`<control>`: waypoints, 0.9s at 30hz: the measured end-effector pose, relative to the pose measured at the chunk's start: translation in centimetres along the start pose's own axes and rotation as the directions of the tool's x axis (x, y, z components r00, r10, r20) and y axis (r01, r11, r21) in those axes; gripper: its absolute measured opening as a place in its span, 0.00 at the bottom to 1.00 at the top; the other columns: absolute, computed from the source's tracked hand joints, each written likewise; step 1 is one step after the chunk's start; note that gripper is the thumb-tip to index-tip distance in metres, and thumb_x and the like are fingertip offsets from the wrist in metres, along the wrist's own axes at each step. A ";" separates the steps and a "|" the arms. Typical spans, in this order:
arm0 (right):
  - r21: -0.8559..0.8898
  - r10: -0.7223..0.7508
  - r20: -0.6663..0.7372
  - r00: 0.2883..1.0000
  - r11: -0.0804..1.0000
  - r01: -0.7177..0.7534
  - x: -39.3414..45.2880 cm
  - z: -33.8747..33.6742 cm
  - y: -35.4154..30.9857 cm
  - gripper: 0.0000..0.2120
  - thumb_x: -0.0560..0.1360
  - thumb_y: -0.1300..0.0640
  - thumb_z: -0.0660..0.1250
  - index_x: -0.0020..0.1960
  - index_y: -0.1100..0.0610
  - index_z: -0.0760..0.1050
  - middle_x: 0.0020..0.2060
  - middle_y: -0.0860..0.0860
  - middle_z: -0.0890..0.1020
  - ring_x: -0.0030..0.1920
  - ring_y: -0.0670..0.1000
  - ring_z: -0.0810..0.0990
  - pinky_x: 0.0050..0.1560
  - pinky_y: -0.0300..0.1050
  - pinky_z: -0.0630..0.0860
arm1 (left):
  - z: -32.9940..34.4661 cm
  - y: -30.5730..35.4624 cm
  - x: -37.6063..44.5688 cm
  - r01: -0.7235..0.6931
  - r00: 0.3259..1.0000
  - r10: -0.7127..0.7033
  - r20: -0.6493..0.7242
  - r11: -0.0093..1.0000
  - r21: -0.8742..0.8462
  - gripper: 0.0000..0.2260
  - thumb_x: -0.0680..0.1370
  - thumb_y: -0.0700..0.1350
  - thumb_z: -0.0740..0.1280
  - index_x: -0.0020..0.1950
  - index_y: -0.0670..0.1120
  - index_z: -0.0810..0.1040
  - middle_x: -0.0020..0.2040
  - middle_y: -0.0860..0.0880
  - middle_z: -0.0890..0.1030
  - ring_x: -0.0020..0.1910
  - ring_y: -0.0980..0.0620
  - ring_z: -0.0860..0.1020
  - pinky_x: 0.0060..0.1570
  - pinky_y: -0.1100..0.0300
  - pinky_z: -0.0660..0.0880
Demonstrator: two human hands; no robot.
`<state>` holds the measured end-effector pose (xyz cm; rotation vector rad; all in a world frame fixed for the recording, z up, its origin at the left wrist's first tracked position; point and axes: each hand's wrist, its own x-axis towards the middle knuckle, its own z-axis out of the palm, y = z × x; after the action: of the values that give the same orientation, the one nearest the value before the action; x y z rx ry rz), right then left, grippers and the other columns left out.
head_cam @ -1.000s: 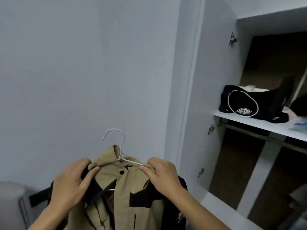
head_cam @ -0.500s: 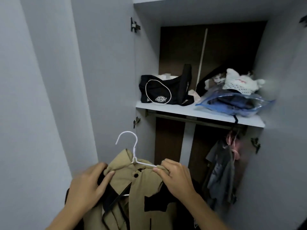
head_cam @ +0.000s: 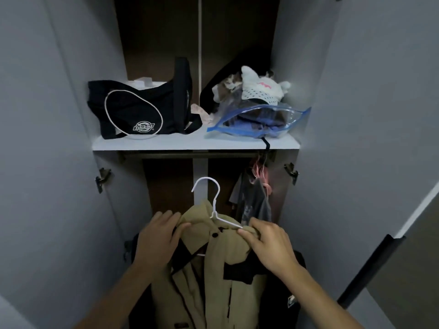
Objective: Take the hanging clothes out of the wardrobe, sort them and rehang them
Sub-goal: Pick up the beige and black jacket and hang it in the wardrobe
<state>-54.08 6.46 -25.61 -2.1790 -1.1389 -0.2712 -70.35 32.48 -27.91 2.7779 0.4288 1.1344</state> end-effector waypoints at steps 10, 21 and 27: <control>0.043 0.097 0.057 0.994 0.994 -0.100 2.5 0.6 5.2 0.17 0.81 0.38 0.66 0.37 0.39 0.65 0.29 0.46 0.73 0.33 0.48 0.76 0.34 0.41 0.66 | 10.7 0.0 7.3 -0.050 0.996 0.059 0.068 0.991 -0.121 0.15 0.85 0.58 0.56 0.49 0.50 0.74 0.44 0.55 0.72 0.42 0.54 0.69 0.37 0.59 0.71; -0.001 0.305 -0.045 0.951 0.952 -0.305 6.5 3.6 9.5 0.20 0.81 0.40 0.67 0.36 0.44 0.63 0.28 0.45 0.72 0.35 0.51 0.76 0.38 0.51 0.74 | 18.9 0.5 13.5 0.121 0.946 0.003 0.324 0.925 -0.361 0.21 0.85 0.60 0.57 0.74 0.52 0.69 0.66 0.54 0.73 0.68 0.55 0.67 0.63 0.52 0.73; -0.056 0.404 -0.072 0.912 0.911 -0.408 9.7 6.8 12.1 0.17 0.80 0.39 0.65 0.40 0.47 0.67 0.31 0.46 0.76 0.40 0.57 0.80 0.41 0.53 0.77 | 24.4 0.5 16.9 0.095 0.914 0.094 0.395 0.897 -0.433 0.27 0.84 0.64 0.56 0.83 0.62 0.57 0.68 0.54 0.70 0.68 0.54 0.66 0.64 0.54 0.68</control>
<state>-39.41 12.23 -31.91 -2.3904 -0.6259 -0.1909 -41.64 37.18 -33.91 2.4957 0.1022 0.5275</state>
